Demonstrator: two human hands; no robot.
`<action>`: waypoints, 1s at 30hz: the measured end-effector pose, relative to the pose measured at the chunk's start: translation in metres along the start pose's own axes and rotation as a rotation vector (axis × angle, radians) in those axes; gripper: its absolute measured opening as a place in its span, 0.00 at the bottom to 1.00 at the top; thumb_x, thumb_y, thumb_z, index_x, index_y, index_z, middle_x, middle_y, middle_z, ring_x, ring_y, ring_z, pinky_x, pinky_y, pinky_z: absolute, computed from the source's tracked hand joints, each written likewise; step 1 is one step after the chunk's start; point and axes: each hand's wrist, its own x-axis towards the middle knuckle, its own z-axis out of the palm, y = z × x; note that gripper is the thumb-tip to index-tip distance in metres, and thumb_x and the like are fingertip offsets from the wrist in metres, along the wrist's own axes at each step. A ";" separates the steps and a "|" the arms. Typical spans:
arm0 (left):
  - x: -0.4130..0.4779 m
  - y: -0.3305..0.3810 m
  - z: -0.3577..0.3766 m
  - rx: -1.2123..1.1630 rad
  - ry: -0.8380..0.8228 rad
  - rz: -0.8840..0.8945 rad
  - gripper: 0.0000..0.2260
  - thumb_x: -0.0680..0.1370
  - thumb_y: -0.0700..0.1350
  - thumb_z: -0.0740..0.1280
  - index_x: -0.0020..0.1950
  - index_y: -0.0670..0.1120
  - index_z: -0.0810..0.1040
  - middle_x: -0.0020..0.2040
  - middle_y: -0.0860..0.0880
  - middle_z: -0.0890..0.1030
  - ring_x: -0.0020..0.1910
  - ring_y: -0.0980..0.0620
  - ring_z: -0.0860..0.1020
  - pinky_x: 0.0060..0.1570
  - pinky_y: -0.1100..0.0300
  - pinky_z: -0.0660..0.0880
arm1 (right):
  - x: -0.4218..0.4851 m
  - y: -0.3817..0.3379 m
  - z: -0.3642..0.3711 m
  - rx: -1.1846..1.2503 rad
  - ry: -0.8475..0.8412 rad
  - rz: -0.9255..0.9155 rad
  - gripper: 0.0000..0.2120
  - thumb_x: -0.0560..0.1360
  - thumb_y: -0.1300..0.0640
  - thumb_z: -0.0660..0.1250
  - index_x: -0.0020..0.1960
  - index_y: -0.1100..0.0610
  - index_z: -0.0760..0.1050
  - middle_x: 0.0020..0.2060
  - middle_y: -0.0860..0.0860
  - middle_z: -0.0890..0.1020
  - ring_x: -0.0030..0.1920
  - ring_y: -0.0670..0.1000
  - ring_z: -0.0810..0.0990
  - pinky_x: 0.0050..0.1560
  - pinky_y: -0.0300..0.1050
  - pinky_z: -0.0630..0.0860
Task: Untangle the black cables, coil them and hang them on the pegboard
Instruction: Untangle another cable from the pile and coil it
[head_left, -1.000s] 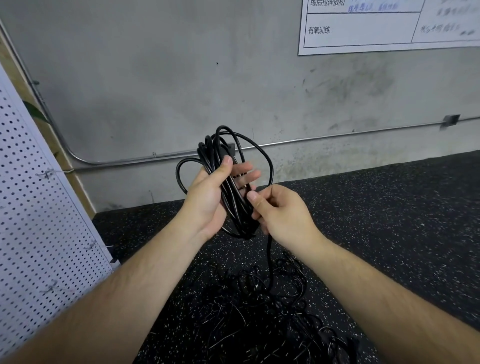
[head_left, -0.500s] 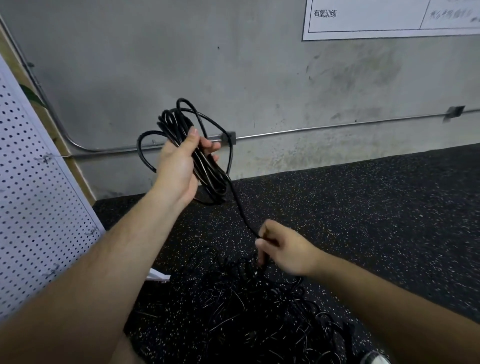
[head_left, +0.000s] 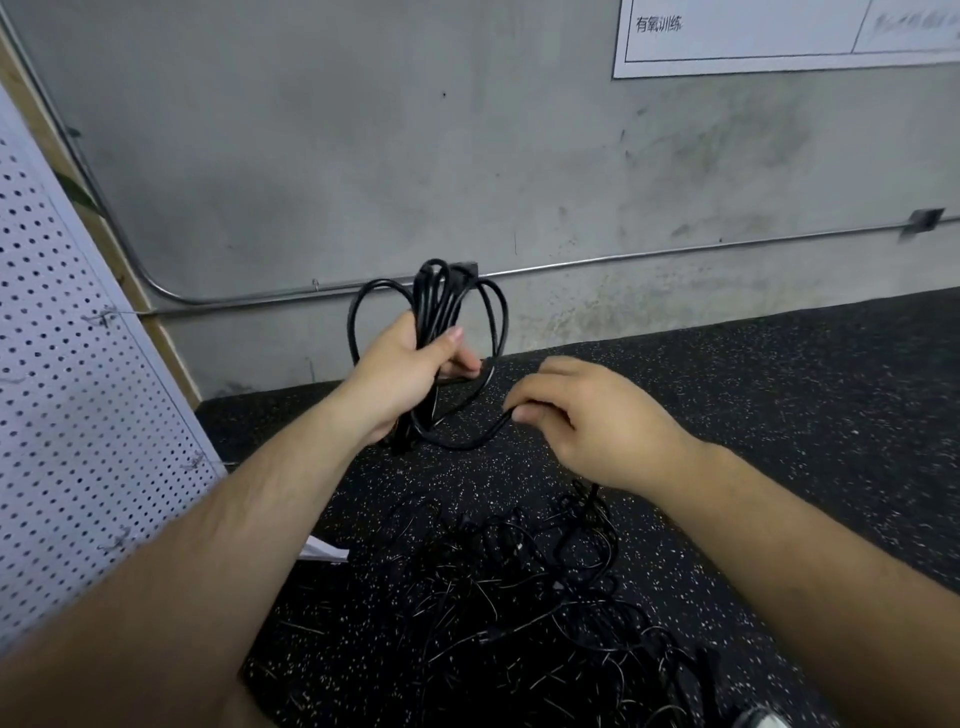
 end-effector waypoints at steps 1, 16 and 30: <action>-0.002 -0.001 0.003 0.012 -0.022 0.004 0.06 0.85 0.46 0.63 0.57 0.44 0.74 0.46 0.48 0.87 0.47 0.52 0.86 0.60 0.50 0.79 | 0.002 0.000 -0.001 0.058 0.033 0.047 0.07 0.81 0.51 0.67 0.56 0.49 0.82 0.48 0.43 0.80 0.49 0.46 0.78 0.52 0.50 0.78; -0.015 -0.003 0.035 0.022 -0.178 -0.074 0.07 0.84 0.49 0.64 0.50 0.48 0.75 0.36 0.51 0.83 0.33 0.53 0.76 0.36 0.58 0.73 | 0.019 0.005 -0.023 -0.118 0.208 0.334 0.12 0.77 0.39 0.69 0.47 0.48 0.77 0.41 0.45 0.80 0.42 0.50 0.79 0.41 0.45 0.76; -0.011 0.019 0.026 -0.365 -0.141 -0.072 0.17 0.81 0.49 0.69 0.33 0.52 0.73 0.26 0.54 0.62 0.25 0.55 0.60 0.26 0.63 0.61 | 0.003 0.035 -0.018 0.640 0.124 0.405 0.12 0.79 0.49 0.70 0.50 0.56 0.72 0.32 0.46 0.79 0.30 0.48 0.78 0.45 0.52 0.83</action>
